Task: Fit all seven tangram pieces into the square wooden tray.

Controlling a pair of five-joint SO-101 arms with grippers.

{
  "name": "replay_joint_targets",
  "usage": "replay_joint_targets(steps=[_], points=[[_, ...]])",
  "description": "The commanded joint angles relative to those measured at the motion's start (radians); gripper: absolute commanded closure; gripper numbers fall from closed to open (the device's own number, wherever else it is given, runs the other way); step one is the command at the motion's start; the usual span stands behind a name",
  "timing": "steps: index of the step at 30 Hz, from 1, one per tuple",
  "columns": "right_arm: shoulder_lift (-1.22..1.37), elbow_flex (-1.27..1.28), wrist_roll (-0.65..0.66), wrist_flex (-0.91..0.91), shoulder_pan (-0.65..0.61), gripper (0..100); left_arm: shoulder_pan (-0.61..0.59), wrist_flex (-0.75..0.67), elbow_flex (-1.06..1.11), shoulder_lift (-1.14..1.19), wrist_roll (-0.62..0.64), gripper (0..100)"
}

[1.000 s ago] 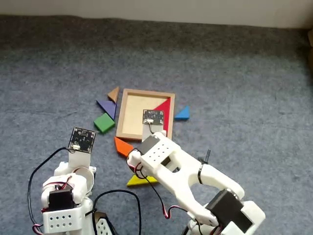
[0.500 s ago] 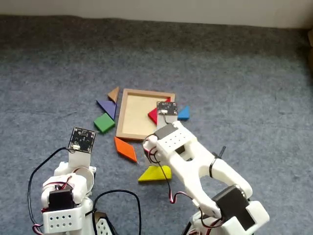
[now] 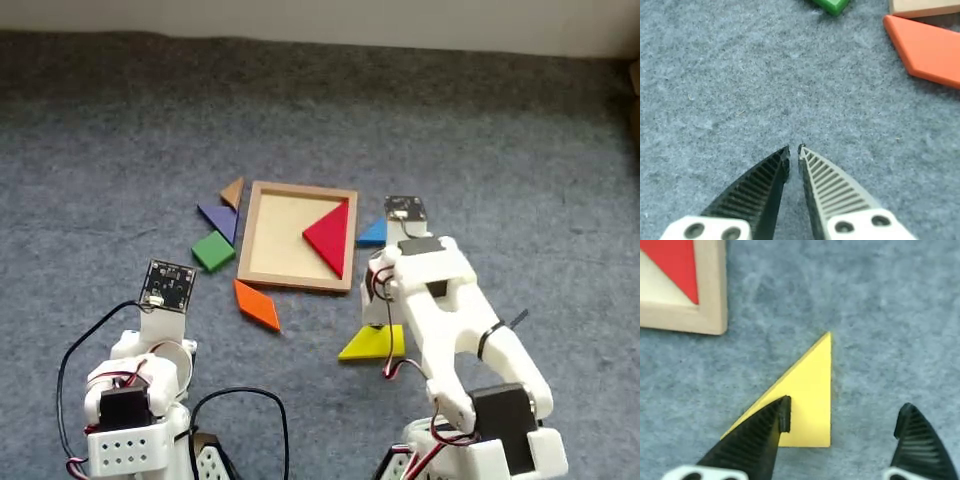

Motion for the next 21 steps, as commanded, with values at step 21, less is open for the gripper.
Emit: replay_joint_targets(steps=[21], points=[[-0.282,0.286,-0.595,-0.277,-0.180,67.4,0.007,0.006,0.019,-0.027,0.006,94]])
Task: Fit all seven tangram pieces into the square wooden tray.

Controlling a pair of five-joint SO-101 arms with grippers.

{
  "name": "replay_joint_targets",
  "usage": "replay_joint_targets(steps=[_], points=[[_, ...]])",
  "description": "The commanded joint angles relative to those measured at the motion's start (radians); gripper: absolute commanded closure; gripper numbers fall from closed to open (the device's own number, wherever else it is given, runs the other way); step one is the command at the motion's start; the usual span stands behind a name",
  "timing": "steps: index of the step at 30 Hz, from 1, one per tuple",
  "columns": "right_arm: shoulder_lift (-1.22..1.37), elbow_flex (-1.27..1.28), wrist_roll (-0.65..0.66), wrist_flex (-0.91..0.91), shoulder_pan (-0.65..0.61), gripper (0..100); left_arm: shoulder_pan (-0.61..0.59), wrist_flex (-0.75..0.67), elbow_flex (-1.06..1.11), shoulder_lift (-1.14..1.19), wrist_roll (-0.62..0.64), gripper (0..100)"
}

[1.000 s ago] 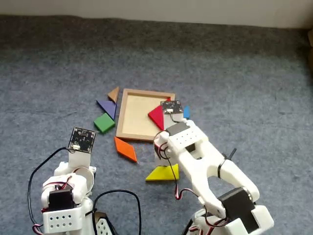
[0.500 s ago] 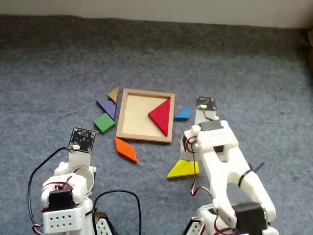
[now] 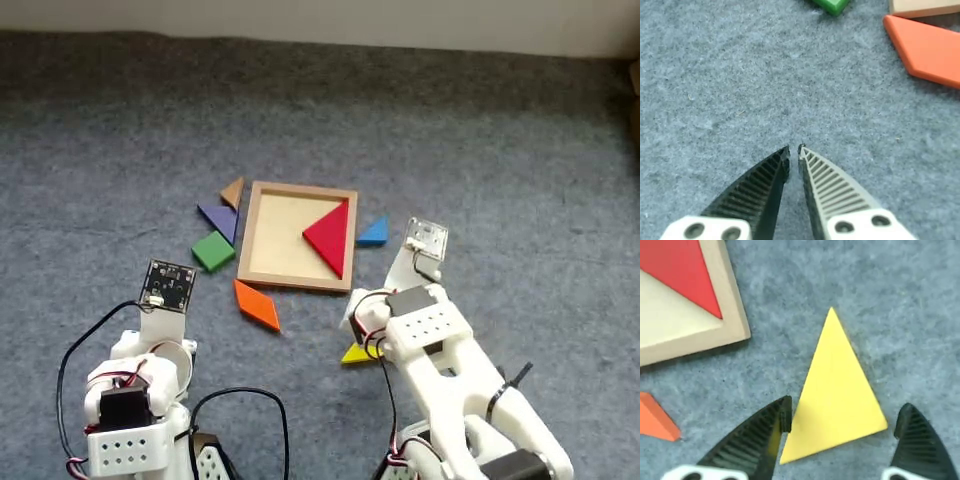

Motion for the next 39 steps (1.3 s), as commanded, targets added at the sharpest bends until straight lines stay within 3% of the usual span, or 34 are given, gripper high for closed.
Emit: replay_joint_targets(steps=[1,10,18,29,39], points=[[0.082,-0.005,-0.044,-0.082,-0.012,67.4,0.007,0.006,0.019,-0.027,0.006,94],[0.177,-0.007,-0.043,-0.139,-0.012,67.6,0.007,0.006,0.019,-0.027,0.006,94],[0.177,-0.007,-0.046,-0.079,-0.012,67.6,0.007,0.006,0.019,-0.027,0.006,94],[0.185,-0.053,-0.176,-0.041,-0.071,67.6,0.007,0.006,0.019,-0.027,0.006,94],[0.179,-0.056,-0.193,-0.041,-0.082,67.6,0.007,0.006,0.019,-0.027,0.006,94]])
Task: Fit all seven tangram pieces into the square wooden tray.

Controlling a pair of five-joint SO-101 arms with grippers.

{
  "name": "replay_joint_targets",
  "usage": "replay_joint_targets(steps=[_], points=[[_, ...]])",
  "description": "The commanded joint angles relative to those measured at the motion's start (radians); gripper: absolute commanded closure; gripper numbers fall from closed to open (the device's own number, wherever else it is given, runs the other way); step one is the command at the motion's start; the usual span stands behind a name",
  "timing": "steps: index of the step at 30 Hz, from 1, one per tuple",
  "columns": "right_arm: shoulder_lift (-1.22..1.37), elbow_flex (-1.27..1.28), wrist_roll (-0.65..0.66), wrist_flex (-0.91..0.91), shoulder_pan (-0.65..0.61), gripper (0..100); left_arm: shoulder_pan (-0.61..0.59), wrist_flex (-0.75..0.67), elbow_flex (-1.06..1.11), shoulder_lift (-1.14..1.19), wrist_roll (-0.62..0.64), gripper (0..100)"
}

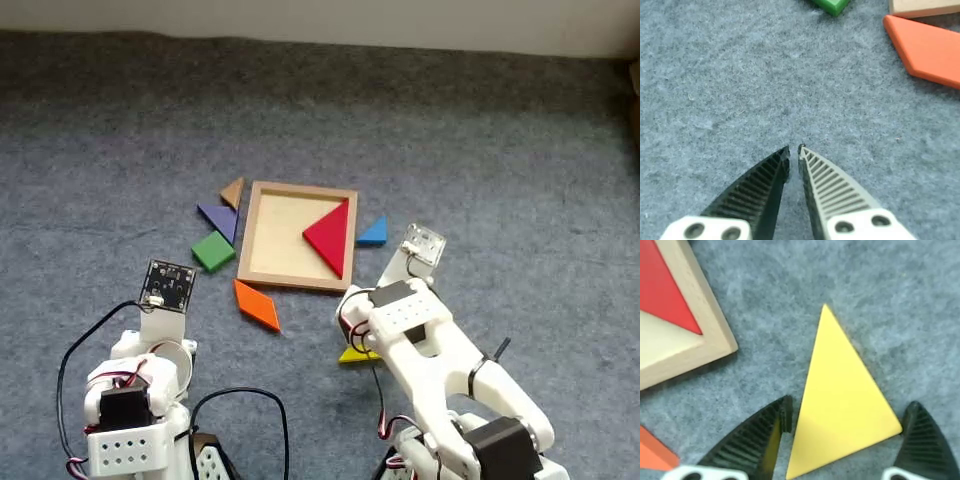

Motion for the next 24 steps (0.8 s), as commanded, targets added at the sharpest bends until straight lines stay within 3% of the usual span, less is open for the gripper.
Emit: replay_joint_targets(steps=[1,9,14,24], points=[[0.005,-0.018,-0.023,0.015,-0.031,67.6,0.007,0.006,0.019,-0.027,0.006,94],[0.005,-0.018,-0.021,0.015,-0.031,68.7,0.007,0.006,0.019,-0.027,0.006,94],[0.002,-0.019,-0.009,0.015,-0.024,78.7,0.007,0.006,0.019,-0.027,0.006,94],[0.002,-0.090,0.157,0.061,0.074,79.7,0.007,0.006,0.019,-0.027,0.006,94]])
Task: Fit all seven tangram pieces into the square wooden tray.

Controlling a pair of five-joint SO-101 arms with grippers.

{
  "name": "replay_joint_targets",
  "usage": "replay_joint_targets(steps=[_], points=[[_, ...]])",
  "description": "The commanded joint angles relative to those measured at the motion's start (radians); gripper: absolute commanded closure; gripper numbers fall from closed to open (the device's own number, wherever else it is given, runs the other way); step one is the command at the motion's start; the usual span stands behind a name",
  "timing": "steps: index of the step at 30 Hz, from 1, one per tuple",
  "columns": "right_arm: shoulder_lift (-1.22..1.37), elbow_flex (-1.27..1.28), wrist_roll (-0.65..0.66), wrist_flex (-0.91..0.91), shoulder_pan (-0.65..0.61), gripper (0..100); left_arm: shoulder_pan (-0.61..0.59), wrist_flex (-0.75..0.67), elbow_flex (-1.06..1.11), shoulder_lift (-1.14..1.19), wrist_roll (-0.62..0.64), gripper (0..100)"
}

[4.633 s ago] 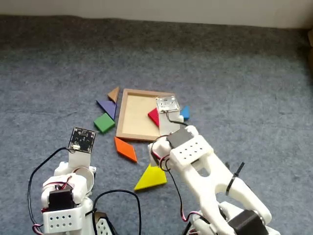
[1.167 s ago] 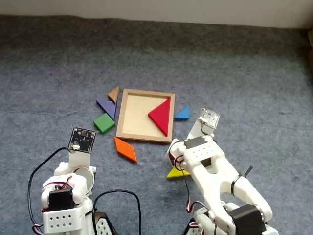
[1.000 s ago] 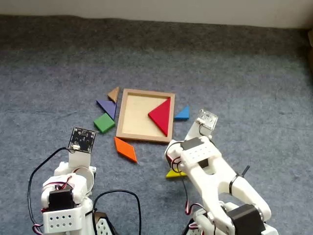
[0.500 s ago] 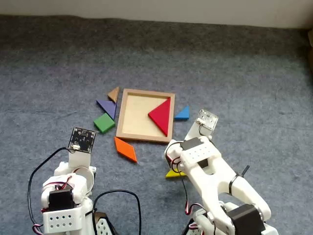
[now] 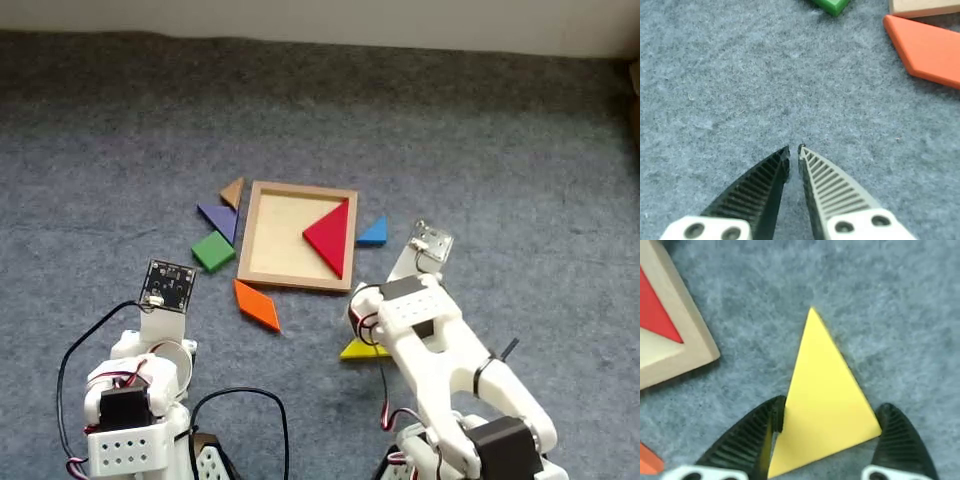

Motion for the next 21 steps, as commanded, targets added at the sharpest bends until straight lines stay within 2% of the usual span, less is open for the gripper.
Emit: replay_joint_targets(steps=[1,10,21], points=[[0.002,-0.076,0.064,0.038,0.007,79.7,0.007,0.006,0.019,-0.027,0.006,94],[0.002,-0.245,0.101,0.252,0.004,79.7,0.007,0.006,0.019,-0.027,0.006,94],[0.002,-0.298,0.247,0.265,0.005,79.7,0.007,0.006,0.019,-0.027,0.006,94]])
